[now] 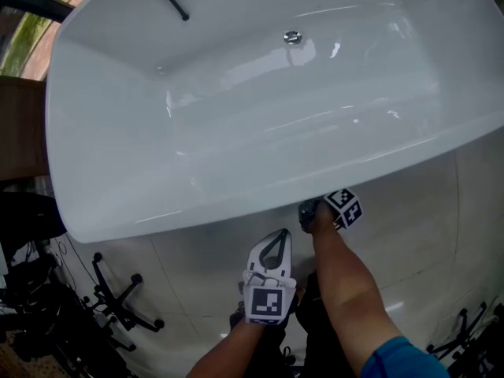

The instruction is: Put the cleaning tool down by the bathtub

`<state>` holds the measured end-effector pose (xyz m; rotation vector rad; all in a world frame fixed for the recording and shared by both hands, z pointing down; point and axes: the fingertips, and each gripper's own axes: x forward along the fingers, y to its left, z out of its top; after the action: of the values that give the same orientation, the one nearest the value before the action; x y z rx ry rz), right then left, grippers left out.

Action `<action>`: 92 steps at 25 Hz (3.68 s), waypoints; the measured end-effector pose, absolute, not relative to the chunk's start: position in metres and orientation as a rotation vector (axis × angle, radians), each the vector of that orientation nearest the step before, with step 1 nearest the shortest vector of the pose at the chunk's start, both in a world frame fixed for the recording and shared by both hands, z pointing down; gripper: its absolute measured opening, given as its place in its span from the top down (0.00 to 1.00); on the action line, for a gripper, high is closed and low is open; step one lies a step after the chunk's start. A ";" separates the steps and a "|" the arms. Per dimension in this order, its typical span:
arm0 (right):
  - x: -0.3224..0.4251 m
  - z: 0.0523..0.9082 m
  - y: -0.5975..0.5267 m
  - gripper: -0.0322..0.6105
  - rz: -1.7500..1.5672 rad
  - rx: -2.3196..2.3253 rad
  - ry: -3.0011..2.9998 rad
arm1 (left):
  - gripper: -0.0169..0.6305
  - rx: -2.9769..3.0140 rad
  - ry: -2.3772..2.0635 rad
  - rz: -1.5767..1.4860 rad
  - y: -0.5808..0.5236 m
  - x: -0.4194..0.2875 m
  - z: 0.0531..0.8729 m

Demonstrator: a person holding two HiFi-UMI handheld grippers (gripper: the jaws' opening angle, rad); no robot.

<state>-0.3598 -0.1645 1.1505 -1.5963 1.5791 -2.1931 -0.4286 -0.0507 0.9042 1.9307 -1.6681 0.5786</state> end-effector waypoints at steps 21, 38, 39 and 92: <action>-0.219 0.600 -0.105 0.94 -1.224 -1.536 2.535 | 0.98 2.238 -1.607 0.450 -0.055 -0.367 0.532; -0.056 0.264 -0.008 0.94 -0.463 -1.570 2.623 | 0.98 2.424 -1.596 0.204 0.003 -0.224 0.276; -0.043 0.251 -0.002 0.94 -0.438 -1.543 2.632 | 0.98 2.439 -1.606 0.179 0.006 -0.207 0.260; 0.155 0.188 0.109 0.94 -0.251 -1.872 2.491 | 0.98 2.835 -1.299 0.110 0.098 0.028 0.190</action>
<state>0.1547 0.1088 0.1881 -1.8718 2.4911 -0.2509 0.0283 0.0976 0.1898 2.8345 -1.2992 0.1098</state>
